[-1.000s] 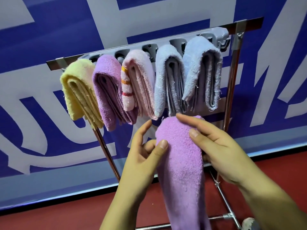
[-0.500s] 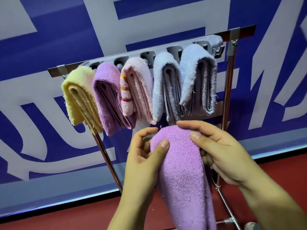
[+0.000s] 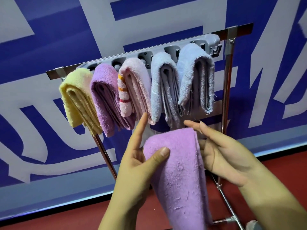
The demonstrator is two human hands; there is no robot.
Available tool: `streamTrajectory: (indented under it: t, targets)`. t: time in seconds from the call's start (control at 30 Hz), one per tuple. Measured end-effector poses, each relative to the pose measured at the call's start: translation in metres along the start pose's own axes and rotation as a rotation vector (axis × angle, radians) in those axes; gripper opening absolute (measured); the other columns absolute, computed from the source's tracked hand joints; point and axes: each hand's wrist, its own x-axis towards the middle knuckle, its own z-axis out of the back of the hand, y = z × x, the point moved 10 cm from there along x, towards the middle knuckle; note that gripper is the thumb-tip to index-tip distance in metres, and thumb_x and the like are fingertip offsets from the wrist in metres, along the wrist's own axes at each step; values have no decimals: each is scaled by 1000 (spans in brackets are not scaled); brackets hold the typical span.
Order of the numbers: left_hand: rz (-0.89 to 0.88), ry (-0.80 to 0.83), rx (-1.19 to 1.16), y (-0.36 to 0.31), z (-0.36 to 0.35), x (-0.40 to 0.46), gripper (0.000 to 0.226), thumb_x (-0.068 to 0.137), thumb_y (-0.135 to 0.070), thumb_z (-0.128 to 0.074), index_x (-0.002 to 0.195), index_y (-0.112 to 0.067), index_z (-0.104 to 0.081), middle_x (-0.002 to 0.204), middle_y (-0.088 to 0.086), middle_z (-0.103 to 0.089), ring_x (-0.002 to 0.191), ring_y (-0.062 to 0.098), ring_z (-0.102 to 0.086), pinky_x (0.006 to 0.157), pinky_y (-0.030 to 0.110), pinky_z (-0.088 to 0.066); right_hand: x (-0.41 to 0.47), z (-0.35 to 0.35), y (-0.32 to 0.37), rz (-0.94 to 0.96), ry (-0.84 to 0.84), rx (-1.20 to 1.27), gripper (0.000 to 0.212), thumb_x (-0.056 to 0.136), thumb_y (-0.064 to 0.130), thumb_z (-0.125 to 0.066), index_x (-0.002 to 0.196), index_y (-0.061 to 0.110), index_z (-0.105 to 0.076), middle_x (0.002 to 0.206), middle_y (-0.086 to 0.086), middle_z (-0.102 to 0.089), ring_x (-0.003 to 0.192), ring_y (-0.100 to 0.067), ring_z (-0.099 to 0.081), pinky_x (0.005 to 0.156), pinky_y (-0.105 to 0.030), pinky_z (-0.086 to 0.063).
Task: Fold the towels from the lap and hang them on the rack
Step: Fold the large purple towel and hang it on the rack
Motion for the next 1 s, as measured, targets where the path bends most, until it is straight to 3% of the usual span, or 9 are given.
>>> streamTrajectory:
  t: [0.07, 0.13, 0.27, 0.37, 0.57, 0.77, 0.9, 1.0]
  targets:
    - [-22, -22, 62, -3, 0, 2, 70, 71, 2, -66, 129, -35, -52, 115, -24, -67, 102, 3, -66, 76, 19, -53, -5, -2, -2, 3, 61, -188, 73, 53, 53, -82, 119, 28, -63, 87, -19, -60, 62, -17, -62, 60, -28, -50]
    - [11, -22, 98, 2, 1, 3, 69, 73, 1, -71, 130, -33, -53, 109, -19, -71, 98, 3, -67, 75, 18, -53, -9, -2, 6, 79, 66, -333, 65, 57, 52, -80, 116, 32, -64, 86, -12, -59, 66, -15, -57, 65, -27, -50]
    - [89, 6, 89, 13, 0, 3, 66, 70, -4, -70, 125, -38, -59, 107, 6, -73, 92, 15, -69, 73, 23, -54, -14, -4, 22, 221, 38, -409, 29, 72, 15, -66, 99, 20, -73, 86, -7, -73, 75, -10, -67, 65, -18, -54]
    - [117, 31, 58, 14, -1, 4, 66, 70, -4, -68, 124, -39, -59, 106, 13, -73, 90, 18, -69, 73, 25, -55, -16, -9, 27, 303, 48, -467, 32, 73, -8, -68, 92, 17, -74, 90, -5, -75, 84, -9, -68, 75, -16, -54]
    - [141, 59, 52, 16, 0, 5, 64, 68, -7, -70, 121, -42, -62, 112, 15, -71, 98, 21, -67, 81, 29, -55, -14, -11, 30, 364, 32, -535, 44, 62, -5, -64, 94, 24, -73, 90, 2, -74, 84, -7, -66, 76, -15, -52]
    - [158, 89, 14, 19, -3, 6, 69, 65, -12, -78, 125, -40, -59, 102, 20, -71, 91, 23, -65, 83, 32, -55, -18, -21, 36, 438, 24, -642, 49, 65, -12, -66, 87, 32, -75, 89, 5, -74, 85, -7, -68, 81, -21, -53]
    - [174, 96, -43, 22, -4, 7, 70, 68, 1, -73, 128, -32, -58, 85, 19, -73, 79, 22, -70, 70, 29, -56, -21, -22, 43, 513, -38, -760, 42, 63, -2, -67, 79, 36, -76, 83, -8, -64, 86, -29, -64, 80, -40, -49]
    - [184, 105, -68, 24, -7, 10, 76, 58, -6, -83, 126, -28, -59, 86, 19, -73, 78, 22, -70, 68, 29, -56, -20, -20, 43, 517, -55, -775, 40, 62, 0, -64, 77, 36, -76, 82, -13, -61, 86, -37, -60, 77, -44, -47]
